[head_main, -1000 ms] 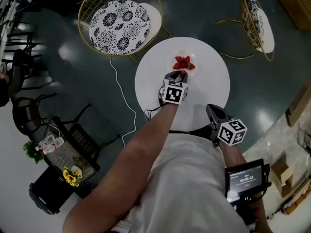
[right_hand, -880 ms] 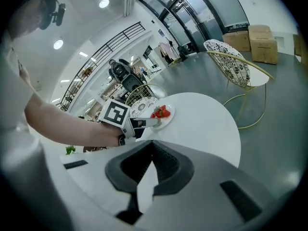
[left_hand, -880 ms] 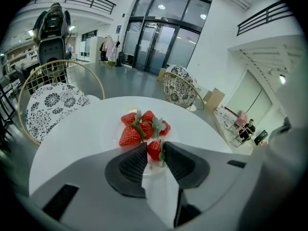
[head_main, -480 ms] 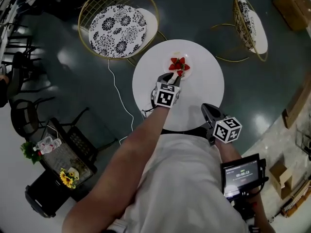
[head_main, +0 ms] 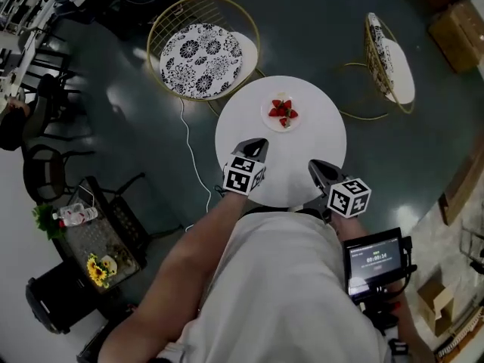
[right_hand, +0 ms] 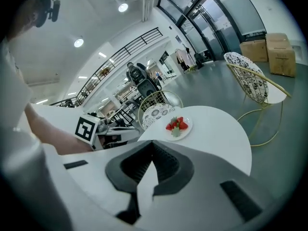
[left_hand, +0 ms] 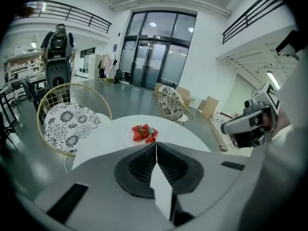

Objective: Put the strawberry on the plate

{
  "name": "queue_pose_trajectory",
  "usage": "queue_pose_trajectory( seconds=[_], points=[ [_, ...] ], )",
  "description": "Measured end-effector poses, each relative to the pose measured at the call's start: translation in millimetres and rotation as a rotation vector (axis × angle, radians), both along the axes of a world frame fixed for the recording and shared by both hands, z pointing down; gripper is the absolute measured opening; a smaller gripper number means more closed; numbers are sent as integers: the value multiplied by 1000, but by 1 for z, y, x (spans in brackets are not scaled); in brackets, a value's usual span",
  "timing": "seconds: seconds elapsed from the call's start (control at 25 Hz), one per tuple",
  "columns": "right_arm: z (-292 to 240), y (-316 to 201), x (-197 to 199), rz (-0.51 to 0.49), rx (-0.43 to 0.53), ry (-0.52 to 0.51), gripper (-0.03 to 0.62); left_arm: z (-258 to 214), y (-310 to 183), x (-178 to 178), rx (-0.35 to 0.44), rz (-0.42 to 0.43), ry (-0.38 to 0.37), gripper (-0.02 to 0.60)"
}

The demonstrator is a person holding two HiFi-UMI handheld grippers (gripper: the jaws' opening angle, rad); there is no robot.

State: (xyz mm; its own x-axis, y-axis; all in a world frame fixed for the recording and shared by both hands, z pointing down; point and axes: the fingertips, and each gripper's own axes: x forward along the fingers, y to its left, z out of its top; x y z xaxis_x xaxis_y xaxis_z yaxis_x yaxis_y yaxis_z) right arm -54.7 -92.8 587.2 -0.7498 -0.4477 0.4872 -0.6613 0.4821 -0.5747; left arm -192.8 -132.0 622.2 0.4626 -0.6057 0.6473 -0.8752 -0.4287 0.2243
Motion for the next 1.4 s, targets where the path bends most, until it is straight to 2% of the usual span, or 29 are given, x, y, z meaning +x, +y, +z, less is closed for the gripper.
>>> queue_pose_trajectory(
  seconds=[0.2, 0.56, 0.96, 1.24, 1.4],
  points=[
    [-10, 11, -5, -54, 45, -5, 8, -31, 38, -2, 53, -14, 61, 11],
    [-77, 31, -2, -109, 173, -56, 8, -98, 109, 25, 148, 50, 142, 8],
    [-113, 60, 2, -200, 286, -72, 8, -127, 133, 29, 216, 3, 157, 8],
    [-110, 85, 18, -190, 274, -70, 8, -122, 154, 44, 206, 5, 147, 8],
    [-101, 84, 15, -181, 260, -81, 8, -113, 154, 40, 202, -2, 128, 8]
  ],
)
